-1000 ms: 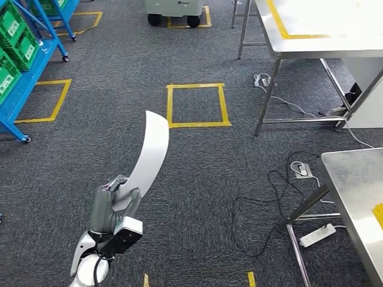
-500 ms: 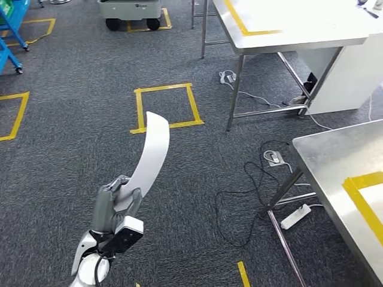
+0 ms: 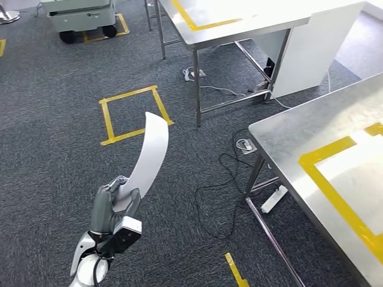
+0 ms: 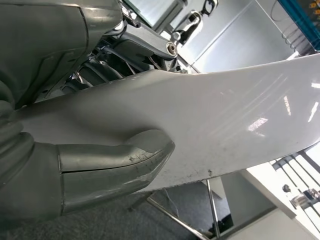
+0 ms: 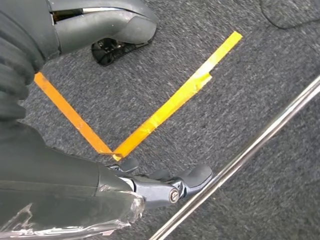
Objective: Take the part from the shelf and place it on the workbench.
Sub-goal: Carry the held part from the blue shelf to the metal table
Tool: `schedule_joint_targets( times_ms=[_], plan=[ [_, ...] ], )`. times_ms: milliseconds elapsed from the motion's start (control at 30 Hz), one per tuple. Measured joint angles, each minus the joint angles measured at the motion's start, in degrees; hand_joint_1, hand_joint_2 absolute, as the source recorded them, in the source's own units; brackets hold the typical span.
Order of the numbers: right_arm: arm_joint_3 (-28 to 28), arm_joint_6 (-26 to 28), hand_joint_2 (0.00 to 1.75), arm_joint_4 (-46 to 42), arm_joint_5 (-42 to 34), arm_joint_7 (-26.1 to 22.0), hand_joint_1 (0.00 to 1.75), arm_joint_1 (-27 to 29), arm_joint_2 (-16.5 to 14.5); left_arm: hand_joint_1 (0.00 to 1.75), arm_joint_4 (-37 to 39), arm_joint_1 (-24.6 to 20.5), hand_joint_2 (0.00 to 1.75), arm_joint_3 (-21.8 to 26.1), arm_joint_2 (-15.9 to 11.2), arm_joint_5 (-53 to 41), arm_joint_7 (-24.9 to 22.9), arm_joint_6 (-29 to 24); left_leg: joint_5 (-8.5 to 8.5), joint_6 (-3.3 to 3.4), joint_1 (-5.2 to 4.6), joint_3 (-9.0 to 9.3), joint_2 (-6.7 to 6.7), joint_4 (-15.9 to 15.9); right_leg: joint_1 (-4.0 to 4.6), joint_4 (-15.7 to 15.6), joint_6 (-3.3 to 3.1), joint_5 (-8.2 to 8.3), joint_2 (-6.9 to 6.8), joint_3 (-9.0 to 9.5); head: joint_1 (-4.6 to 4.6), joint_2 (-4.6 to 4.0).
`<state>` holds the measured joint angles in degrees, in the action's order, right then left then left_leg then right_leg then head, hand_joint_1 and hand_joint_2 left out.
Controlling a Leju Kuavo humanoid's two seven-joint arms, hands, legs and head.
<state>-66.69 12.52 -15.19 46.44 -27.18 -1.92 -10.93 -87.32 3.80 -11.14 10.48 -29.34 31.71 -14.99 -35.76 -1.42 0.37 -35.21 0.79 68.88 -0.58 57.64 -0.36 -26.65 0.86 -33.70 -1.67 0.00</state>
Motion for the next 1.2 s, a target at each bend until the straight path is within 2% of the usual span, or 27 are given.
schedule_joint_targets(
  times_ms=[33,67,100,133,200,233,267,333,367,433,500,533,567,600,633,700,733,767,867,933,1000,1033,1067,1100,1133,1167,1200],
  plan=[
    [0.0,0.0,1.75,0.0,0.1,0.0,0.00,0.0,0.0,1.75,0.0,0.1,1.75,0.0,0.0,0.0,0.0,0.0,-0.95,0.14,-0.02,-1.80,-0.26,3.3,0.16,0.0,-0.07,-0.01,0.78,0.01,0.00,0.00],
    [0.0,0.0,1.75,0.0,0.2,0.0,0.00,0.1,0.0,1.75,0.1,0.1,1.75,0.1,-0.1,0.0,0.0,0.0,-0.72,0.36,-0.05,-2.82,-0.37,4.8,0.32,0.0,-0.10,-0.01,1.58,0.05,0.01,0.00],
    [0.0,0.0,1.75,0.0,0.3,0.0,0.00,0.1,0.0,1.75,0.1,0.1,1.75,0.1,-0.1,0.0,0.0,0.0,0.70,0.69,-0.11,-2.78,-0.50,4.0,0.44,0.0,-0.11,0.00,2.40,0.11,-0.01,0.00],
    [0.0,0.0,1.75,0.0,0.4,0.0,0.00,0.1,0.0,1.75,0.2,0.0,1.75,0.1,-0.1,0.0,0.0,0.0,3.00,1.09,-0.21,-1.69,-0.93,1.0,0.51,0.0,-0.11,0.00,3.22,0.20,-0.01,0.00],
    [0.0,0.0,1.75,0.0,0.5,0.0,0.00,0.1,0.0,1.75,0.2,-0.1,1.75,0.1,-0.1,-0.1,0.0,-0.1,7.20,1.95,-0.37,1.47,-3.40,-6.6,0.50,0.1,-0.01,0.04,4.67,0.27,-0.05,0.00],
    [0.0,0.0,1.75,0.0,0.5,0.0,0.00,0.1,0.0,1.75,0.2,-0.1,1.75,0.1,-0.1,-0.1,0.0,-0.1,8.17,2.18,-0.42,2.67,-4.56,-9.4,0.45,0.1,0.12,0.10,5.30,0.14,-0.01,0.00],
    [0.0,0.0,1.75,0.0,0.5,0.0,0.00,0.1,0.0,1.75,0.2,-0.1,1.75,0.1,-0.1,-0.3,0.0,-0.2,8.38,2.32,-0.46,3.27,-5.32,-10.8,0.32,0.2,0.35,0.19,5.87,-0.07,-0.01,0.00],
    [-0.1,0.0,1.75,0.0,0.6,0.1,0.00,0.3,0.0,1.75,0.2,-0.2,1.75,0.2,0.0,-0.6,-0.1,-0.3,8.25,2.43,-0.51,3.63,-4.76,-11.7,0.17,-0.1,1.02,0.46,7.03,-0.60,0.06,0.00],
    [-0.2,0.0,1.75,0.0,0.7,0.1,0.00,0.4,0.0,1.75,0.2,-0.3,1.75,0.2,0.1,-0.7,-0.1,-0.4,8.45,2.58,-0.41,3.80,-4.08,-12.1,0.21,0.0,1.31,0.37,6.84,-0.85,0.02,0.00],
    [-0.3,0.0,1.75,0.0,0.9,0.1,0.00,0.3,0.0,1.75,0.2,-0.4,1.75,0.1,0.3,-0.9,-0.1,-0.5,8.89,2.96,-0.17,4.17,-2.50,-13.1,0.46,2.9,1.76,-1.46,4.10,-2.55,-0.32,0.00],
    [-0.3,0.1,1.75,0.0,1.2,0.1,0.00,0.1,0.0,1.75,0.3,-0.5,1.75,0.2,0.4,-1.2,-0.1,-0.7,8.91,3.24,-0.22,4.25,-0.77,-13.3,0.40,10.1,2.16,-5.13,0.68,-6.00,-0.60,0.00],
    [-0.3,0.1,1.75,0.0,1.4,0.2,0.00,0.0,0.0,1.75,0.4,-0.4,1.75,0.2,0.4,-1.3,-0.2,-0.7,8.83,3.26,-0.26,4.23,0.10,-13.3,0.25,13.6,2.42,-6.53,-0.02,-7.73,-0.61,0.00],
    [-0.4,0.1,1.75,0.0,1.5,0.2,0.00,0.1,0.0,1.75,0.5,-0.5,1.75,0.2,0.4,-1.5,-0.2,-0.8,8.76,3.23,-0.28,4.25,0.91,-13.3,0.07,15.7,2.68,-6.97,-0.35,-8.66,-0.60,0.00],
    [-0.4,0.1,1.75,0.0,1.6,0.3,0.00,0.2,0.0,1.75,0.7,-0.5,1.75,0.2,0.4,-1.6,-0.2,-0.8,8.66,3.13,-0.25,4.30,1.66,-13.3,-0.12,15.5,2.94,-6.31,-0.59,-8.45,-0.62,0.00],
    [-0.4,0.1,1.75,0.0,1.7,0.3,0.00,0.2,0.0,1.75,0.8,-0.6,1.75,0.2,0.4,-1.7,-0.2,-0.8,8.54,2.96,-0.21,4.42,2.35,-13.2,-0.33,12.8,3.16,-4.67,-1.02,-6.92,-0.61,0.00],
    [-0.5,0.1,1.75,0.0,1.8,0.3,0.00,0.2,0.0,1.75,1.1,-0.8,1.75,0.3,0.4,-1.8,-0.3,-0.8,8.15,2.36,-0.27,4.72,3.56,-13.0,-0.45,4.4,3.44,-1.41,-3.13,-2.07,-0.65,0.00],
    [-0.5,0.1,1.75,0.0,1.9,0.3,0.00,0.1,0.0,1.75,1.2,-1.0,1.75,0.3,0.4,-1.9,-0.3,-0.8,7.93,2.02,-0.40,4.84,4.04,-12.9,-0.40,1.4,3.24,-0.59,-3.94,-0.30,-0.59,0.00],
    [-0.5,0.1,1.75,0.0,1.9,0.3,0.00,0.0,0.0,1.75,1.2,-1.2,1.75,0.3,0.4,-1.9,-0.3,-0.8,7.78,1.71,-0.54,4.92,4.46,-12.7,-0.30,-0.1,2.92,-0.40,-4.39,0.59,-0.50,0.00],
    [-0.6,0.1,1.75,0.0,2.0,0.3,0.00,0.1,0.0,1.75,1.4,-1.5,1.75,0.3,0.4,-2.0,-0.4,-0.8,7.39,0.88,-0.49,5.20,5.36,-12.5,-0.19,-0.3,1.63,-0.44,-2.91,0.51,-0.30,0.00],
    [-0.7,0.1,1.75,0.0,2.0,0.3,0.00,0.1,0.0,1.75,1.4,-1.8,1.75,0.3,0.4,-2.0,-0.4,-0.8,5.46,0.28,-0.18,4.39,3.47,-10.1,-0.34,-0.3,0.97,-0.29,-1.79,0.60,-0.19,0.00],
    [-0.8,0.1,1.75,0.0,2.0,0.3,0.00,-0.1,0.0,1.75,1.5,-1.8,1.75,0.3,0.3,-2.1,-0.4,-0.8,1.73,0.05,-0.03,1.07,0.70,-2.9,-0.35,-0.4,0.53,-0.21,-0.59,0.62,-0.05,0.00],
    [-0.9,0.1,1.75,0.0,2.1,0.3,0.00,-0.1,0.0,1.75,1.6,-1.8,1.75,0.3,0.2,-2.1,-0.4,-0.8,0.18,0.07,-0.01,-1.05,0.07,1.2,-0.27,-0.4,0.42,-0.20,0.10,0.62,-0.02,0.00],
    [-0.9,0.1,1.75,0.0,2.2,0.3,0.00,-0.1,0.0,1.75,1.8,-1.7,1.75,0.3,0.1,-2.1,-0.5,-0.9,-0.41,0.18,-0.02,-2.69,-0.22,4.1,-0.17,-0.3,0.37,-0.20,0.86,0.63,-0.01,0.00],
    [-0.9,0.1,1.75,0.0,2.2,0.3,0.00,0.0,0.0,1.75,1.9,-1.7,1.75,0.3,0.1,-2.2,-0.6,-0.9,0.20,0.40,-0.05,-3.43,-0.36,4.9,-0.06,-0.3,0.34,-0.20,1.65,0.66,0.01,0.00],
    [-0.9,0.1,1.75,0.0,2.3,0.4,0.00,0.1,0.0,1.75,2.0,-1.7,1.75,0.3,0.1,-2.2,-0.6,-0.9,1.95,0.73,-0.10,-3.03,-0.56,3.3,0.04,-0.3,0.32,-0.19,2.46,0.71,0.01,0.00],
    [-0.9,0.1,1.75,0.0,2.4,0.4,0.00,0.1,0.0,1.75,2.1,-1.7,1.75,0.3,0.1,-2.3,-0.6,-0.9,4.35,1.17,-0.20,-1.70,-1.07,-0.1,0.10,-0.3,0.32,-0.16,3.27,0.77,0.01,0.00],
    [-1.0,0.1,1.75,0.0,2.5,0.5,0.00,0.1,-0.1,1.75,2.1,-1.7,1.75,0.3,0.1,-2.3,-0.7,-0.9,6.53,1.71,-0.29,0.00,-2.45,-4.2,0.10,-0.3,0.35,-0.13,3.98,0.76,-0.01,0.00]
  ],
)
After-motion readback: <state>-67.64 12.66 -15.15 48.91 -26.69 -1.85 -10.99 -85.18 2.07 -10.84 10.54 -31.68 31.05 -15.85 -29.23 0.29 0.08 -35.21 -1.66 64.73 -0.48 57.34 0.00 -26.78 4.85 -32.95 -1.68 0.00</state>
